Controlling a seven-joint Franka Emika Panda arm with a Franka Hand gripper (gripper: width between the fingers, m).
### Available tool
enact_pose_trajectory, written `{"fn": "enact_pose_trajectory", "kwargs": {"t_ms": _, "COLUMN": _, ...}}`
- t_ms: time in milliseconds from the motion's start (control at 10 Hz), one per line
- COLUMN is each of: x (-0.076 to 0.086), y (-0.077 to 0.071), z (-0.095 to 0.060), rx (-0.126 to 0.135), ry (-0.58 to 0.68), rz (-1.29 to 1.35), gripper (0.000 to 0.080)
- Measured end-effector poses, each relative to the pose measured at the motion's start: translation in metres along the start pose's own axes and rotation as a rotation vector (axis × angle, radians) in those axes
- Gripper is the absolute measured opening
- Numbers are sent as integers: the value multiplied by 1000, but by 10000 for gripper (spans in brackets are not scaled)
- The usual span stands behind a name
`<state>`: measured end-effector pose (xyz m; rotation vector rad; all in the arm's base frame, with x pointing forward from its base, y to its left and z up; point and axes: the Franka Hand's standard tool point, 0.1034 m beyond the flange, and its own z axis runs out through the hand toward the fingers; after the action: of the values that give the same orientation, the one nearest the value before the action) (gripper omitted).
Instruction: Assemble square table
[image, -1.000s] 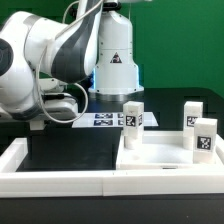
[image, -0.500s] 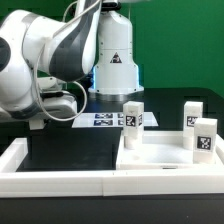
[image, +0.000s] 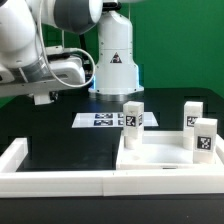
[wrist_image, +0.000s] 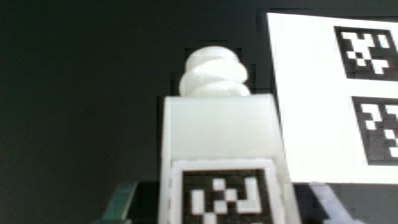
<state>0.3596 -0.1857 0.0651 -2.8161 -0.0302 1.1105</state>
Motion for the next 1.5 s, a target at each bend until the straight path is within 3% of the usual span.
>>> {"fn": "enact_pose_trajectory", "kwargs": {"t_ms": 200, "x": 9, "y": 2, "z": -3, "rx": -14, "ry": 79, "rz": -12, "gripper": 268}}
{"fn": "enact_pose_trajectory", "kwargs": {"t_ms": 400, "x": 18, "y": -8, "z": -12, "rx": -4, "ry": 195, "rz": -8, "gripper": 268}}
{"fn": "enact_pose_trajectory", "kwargs": {"t_ms": 600, "x": 30, "y": -32, "z": -51, "rx": 1, "ry": 350, "rz": -18, "gripper": 268}}
{"fn": "enact_pose_trajectory", "kwargs": {"t_ms": 800, "x": 41, "y": -40, "z": -80, "rx": -3, "ry": 515, "rz": -23, "gripper": 268}}
{"fn": "enact_pose_trajectory", "kwargs": {"t_ms": 1000, "x": 39, "y": -32, "z": -71, "rx": -33, "ry": 640, "rz": -16, "gripper": 268}}
{"fn": "enact_pose_trajectory", "kwargs": {"t_ms": 1300, "x": 38, "y": -21, "z": -73, "rx": -94, "ry": 817, "rz": 6, "gripper": 268}}
{"fn": "enact_pose_trajectory", "kwargs": {"t_ms": 1400, "x": 44, "y": -37, "z": -90, "rx": -87, "ry": 879, "rz": 16, "gripper": 268}}
{"fn": "enact_pose_trajectory", "kwargs": {"t_ms": 1500, "x": 51, "y": -44, "z": -105, "rx": -113, "ry": 956, "rz": 21, "gripper": 268}}
